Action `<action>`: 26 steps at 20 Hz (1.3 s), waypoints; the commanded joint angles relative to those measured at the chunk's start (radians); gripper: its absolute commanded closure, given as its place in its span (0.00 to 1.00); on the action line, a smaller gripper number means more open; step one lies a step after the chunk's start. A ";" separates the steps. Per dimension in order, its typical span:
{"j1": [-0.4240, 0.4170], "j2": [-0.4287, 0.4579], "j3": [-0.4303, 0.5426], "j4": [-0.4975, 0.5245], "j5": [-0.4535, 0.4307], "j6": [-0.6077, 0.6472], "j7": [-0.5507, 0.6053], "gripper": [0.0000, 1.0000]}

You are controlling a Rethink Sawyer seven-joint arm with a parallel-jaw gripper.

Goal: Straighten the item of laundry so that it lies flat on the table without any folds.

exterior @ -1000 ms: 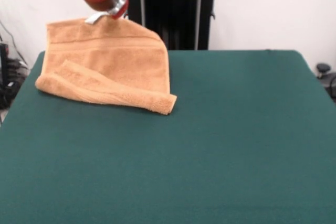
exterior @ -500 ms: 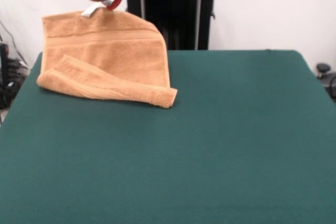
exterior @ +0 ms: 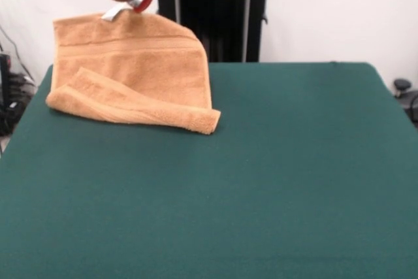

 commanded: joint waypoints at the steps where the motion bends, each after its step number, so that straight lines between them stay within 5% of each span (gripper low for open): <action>1: 0.099 -0.105 0.002 0.019 0.019 0.336 0.029 1.00; 6: 0.112 -0.189 -0.003 0.001 0.052 0.643 0.045 1.00; 11: 0.097 -0.216 0.021 -0.026 0.046 0.746 0.054 1.00; 26: 0.079 -0.221 0.047 -0.012 0.037 0.653 0.058 1.00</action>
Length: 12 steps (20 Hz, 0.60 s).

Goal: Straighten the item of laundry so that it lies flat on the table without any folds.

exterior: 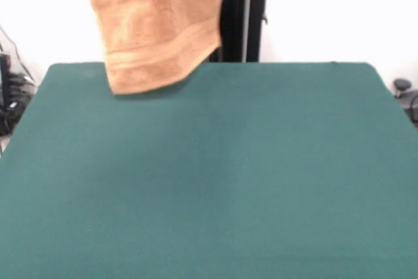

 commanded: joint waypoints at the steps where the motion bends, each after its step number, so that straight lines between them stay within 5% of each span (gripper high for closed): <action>1: 0.020 0.019 0.053 0.023 0.033 -0.036 0.059 1.00; 12: 0.059 0.006 0.042 0.049 0.084 -0.125 0.122 1.00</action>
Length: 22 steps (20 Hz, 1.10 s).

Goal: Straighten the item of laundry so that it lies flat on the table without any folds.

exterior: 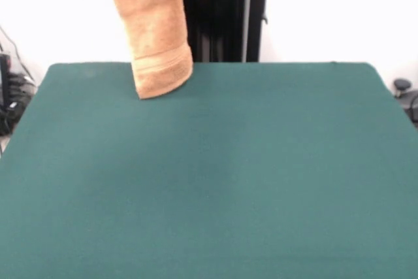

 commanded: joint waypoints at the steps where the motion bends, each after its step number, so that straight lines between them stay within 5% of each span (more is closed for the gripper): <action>1: 0.055 0.002 0.040 0.050 0.063 -0.111 0.121 1.00; 22: 0.049 0.010 0.026 0.031 0.063 -0.086 0.131 1.00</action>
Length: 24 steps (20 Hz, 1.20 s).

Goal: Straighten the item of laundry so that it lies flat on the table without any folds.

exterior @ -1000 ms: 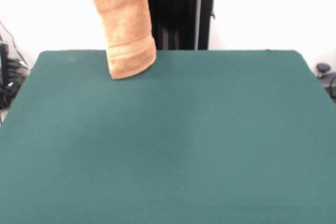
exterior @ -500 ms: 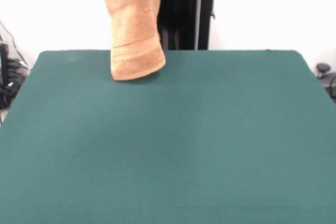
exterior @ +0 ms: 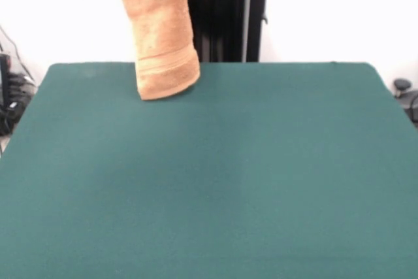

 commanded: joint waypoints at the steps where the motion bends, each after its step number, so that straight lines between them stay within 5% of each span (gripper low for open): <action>1: 0.036 0.011 0.027 0.025 0.037 -0.082 0.129 1.00; 7: 0.047 0.033 0.085 -0.110 -0.055 -0.161 0.081 1.00; 11: 0.023 0.009 0.184 -0.169 -0.216 -0.598 -0.127 1.00; 17: -0.050 -0.066 0.289 -0.107 -0.287 -1.070 -0.292 1.00; 24: -0.047 -0.046 0.296 -0.140 -0.302 -1.074 -0.285 1.00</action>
